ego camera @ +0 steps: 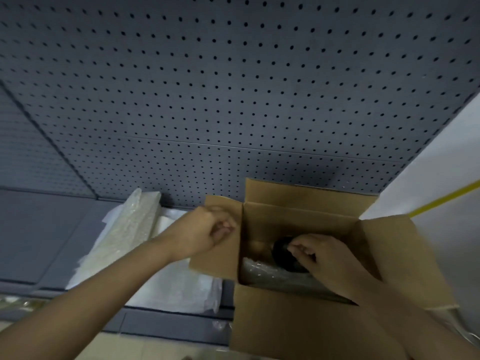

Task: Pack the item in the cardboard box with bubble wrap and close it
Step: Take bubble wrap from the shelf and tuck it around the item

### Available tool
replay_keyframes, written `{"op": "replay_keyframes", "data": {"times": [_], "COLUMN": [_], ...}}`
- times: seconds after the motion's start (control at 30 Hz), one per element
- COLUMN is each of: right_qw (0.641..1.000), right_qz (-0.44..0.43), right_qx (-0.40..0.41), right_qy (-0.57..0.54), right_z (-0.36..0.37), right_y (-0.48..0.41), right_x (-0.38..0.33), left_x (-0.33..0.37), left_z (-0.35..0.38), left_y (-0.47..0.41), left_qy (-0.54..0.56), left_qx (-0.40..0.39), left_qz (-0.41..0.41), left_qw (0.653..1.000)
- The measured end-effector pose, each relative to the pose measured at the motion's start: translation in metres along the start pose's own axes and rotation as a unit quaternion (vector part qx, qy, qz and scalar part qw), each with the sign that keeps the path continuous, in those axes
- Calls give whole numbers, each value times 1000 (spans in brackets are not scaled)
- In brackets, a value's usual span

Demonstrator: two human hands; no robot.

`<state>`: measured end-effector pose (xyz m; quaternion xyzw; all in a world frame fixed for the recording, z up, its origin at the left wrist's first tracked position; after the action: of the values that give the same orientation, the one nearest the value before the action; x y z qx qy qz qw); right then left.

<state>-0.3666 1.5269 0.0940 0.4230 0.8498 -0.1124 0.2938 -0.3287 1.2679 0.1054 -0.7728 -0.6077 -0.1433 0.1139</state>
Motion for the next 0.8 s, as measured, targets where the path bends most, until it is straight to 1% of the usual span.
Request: {"op": "replay_keyframes", "data": {"times": [0.17, 0.27, 0.33, 0.4, 0.47, 0.53, 0.57, 0.63, 0.7, 0.73, 0.8], "right_qw": [995, 989, 986, 987, 989, 981, 970, 938, 888, 867, 847], "right_qz": [-42, -61, -82, -87, -47, 40, 97, 212, 299, 322, 355], "right_qx": [85, 123, 126, 115, 82, 26, -1, -46, -69, -63, -44], "right_qy": [-7, -48, -67, -72, -116, -189, -223, -271, -343, -375, -393], "right_z": [34, 65, 88, 116, 151, 188, 206, 238, 260, 269, 281], "right_y": [-30, -52, -69, -86, -101, -117, -125, -144, -160, -167, -174], "right_x": [-74, -128, -163, -193, -218, -231, -234, -230, -220, -214, -204], "left_x": [-93, -157, -200, -233, -251, -260, -262, -266, -270, -272, -274], "left_z": [-29, -31, -25, -19, -10, 4, 11, 23, 32, 34, 37], "left_y": [46, 79, 98, 113, 122, 126, 126, 125, 125, 125, 126], "left_qy": [2, -24, -28, -5, 33, 88, 118, 162, 194, 206, 216], "left_qx": [45, 24, 6, 6, -7, -46, -63, -84, -84, -78, -77], "left_qz": [-58, -103, -144, -203, -278, -344, -365, -387, -396, -394, -386], "left_qw": [997, 994, 989, 979, 960, 934, 922, 904, 894, 892, 893]}}
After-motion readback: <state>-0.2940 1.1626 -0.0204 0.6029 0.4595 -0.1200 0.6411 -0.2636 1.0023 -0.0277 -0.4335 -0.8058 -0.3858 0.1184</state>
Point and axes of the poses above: each hand's wrist, its own y-axis away from the middle knuckle, its own z-axis out of the palm, x = y × z, the point moved 3 cm from there along -y, towards the middle knuckle, and after that the axes turned 11 degrees about -y, right-handed, at the moved point
